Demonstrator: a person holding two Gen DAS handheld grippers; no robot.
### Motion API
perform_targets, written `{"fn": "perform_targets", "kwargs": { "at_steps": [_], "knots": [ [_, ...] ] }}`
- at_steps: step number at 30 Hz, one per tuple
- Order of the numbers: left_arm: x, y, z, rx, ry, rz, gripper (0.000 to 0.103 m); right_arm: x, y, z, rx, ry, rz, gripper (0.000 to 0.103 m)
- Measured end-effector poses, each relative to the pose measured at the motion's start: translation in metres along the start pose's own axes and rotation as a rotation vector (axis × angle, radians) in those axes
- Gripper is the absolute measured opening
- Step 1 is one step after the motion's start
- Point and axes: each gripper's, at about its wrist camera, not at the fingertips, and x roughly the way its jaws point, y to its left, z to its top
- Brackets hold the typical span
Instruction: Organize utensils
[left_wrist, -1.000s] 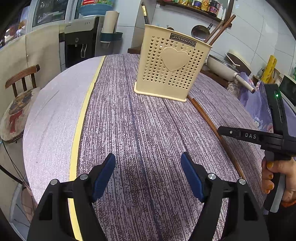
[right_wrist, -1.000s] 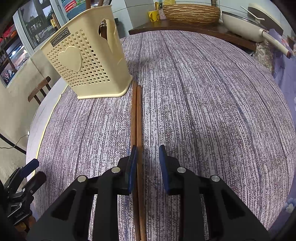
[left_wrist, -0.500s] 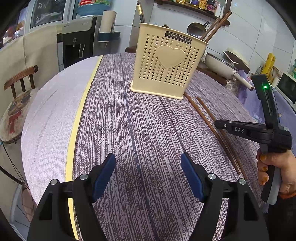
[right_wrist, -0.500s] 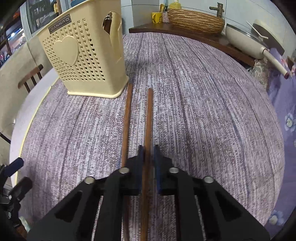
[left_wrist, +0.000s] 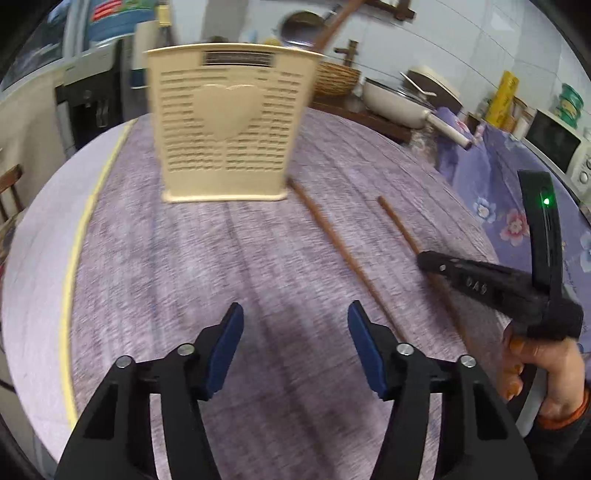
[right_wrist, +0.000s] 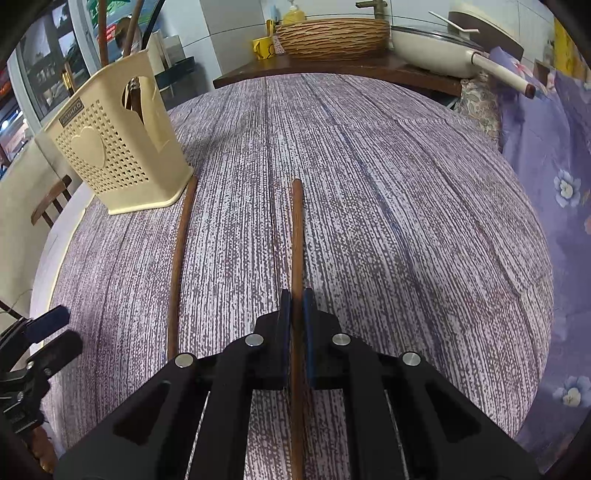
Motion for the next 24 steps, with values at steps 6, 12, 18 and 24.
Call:
{"fn": "perform_targets", "kwargs": {
  "at_steps": [6,12,18,24],
  "knots": [
    [0.048,-0.043,0.027,0.091,0.067,0.031,0.051,0.000,-0.016,0.000,0.083,0.003,0.100,0.007],
    [0.077,-0.058,0.030,0.149,0.093,0.124,0.041,-0.001,-0.017,-0.001,0.073,-0.007,0.106,0.007],
    [0.067,-0.052,0.023,0.149,0.098,0.120,0.016,-0.002,-0.015,-0.003,0.066,-0.014,0.096,0.007],
    [0.040,-0.022,0.005,0.071,0.103,0.048,0.009,-0.005,0.000,-0.008,0.032,-0.024,0.022,0.007]
  ]
}}
